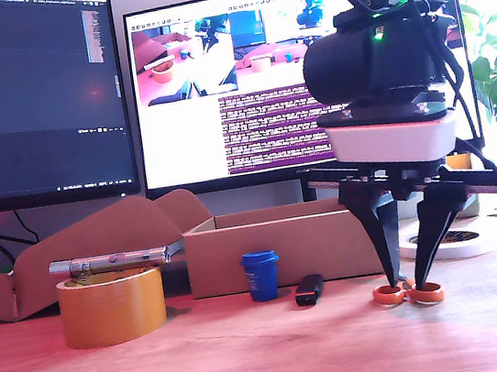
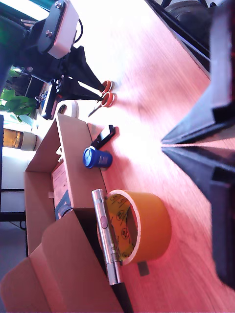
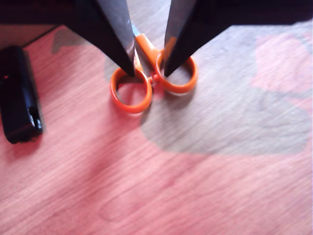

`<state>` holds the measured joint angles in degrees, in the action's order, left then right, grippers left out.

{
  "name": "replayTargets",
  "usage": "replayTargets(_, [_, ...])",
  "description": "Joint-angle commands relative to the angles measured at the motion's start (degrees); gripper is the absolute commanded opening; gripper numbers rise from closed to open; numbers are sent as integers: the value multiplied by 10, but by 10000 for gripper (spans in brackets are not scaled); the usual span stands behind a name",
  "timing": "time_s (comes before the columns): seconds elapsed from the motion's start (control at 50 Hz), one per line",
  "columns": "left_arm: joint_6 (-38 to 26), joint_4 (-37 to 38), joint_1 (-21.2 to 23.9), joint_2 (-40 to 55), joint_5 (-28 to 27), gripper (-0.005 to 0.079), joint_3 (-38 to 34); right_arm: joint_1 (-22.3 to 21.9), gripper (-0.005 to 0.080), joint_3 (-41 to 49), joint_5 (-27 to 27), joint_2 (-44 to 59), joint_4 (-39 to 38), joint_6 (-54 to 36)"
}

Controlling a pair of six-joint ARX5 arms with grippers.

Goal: Pick up the scissors and place it inside the cardboard box

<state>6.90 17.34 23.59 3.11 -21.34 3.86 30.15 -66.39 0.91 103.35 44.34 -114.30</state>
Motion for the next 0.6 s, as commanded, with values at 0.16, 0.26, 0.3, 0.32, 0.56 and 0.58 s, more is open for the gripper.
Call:
replayTargets(0.16, [-3,-4,1,2,0,-21,-13,3,161,33,0,38,25,-9])
replayTargets(0.26, [-3,-4,1,2,0,-21,-13,5,161,33,0,38,16,19])
replayTargets(0.3, [-3,-4,1,2,0,-21,-13,5,161,33,1,38,14,41])
replayTargets(0.32, [-3,-4,1,2,0,-21,-13,5,161,33,1,38,12,52])
replayTargets(0.56, [-3,-4,1,2,0,-21,-13,5,160,33,2,38,1,185])
replayTargets(0.58, [-3,-4,1,2,0,-21,-13,5,160,33,4,38,-2,202])
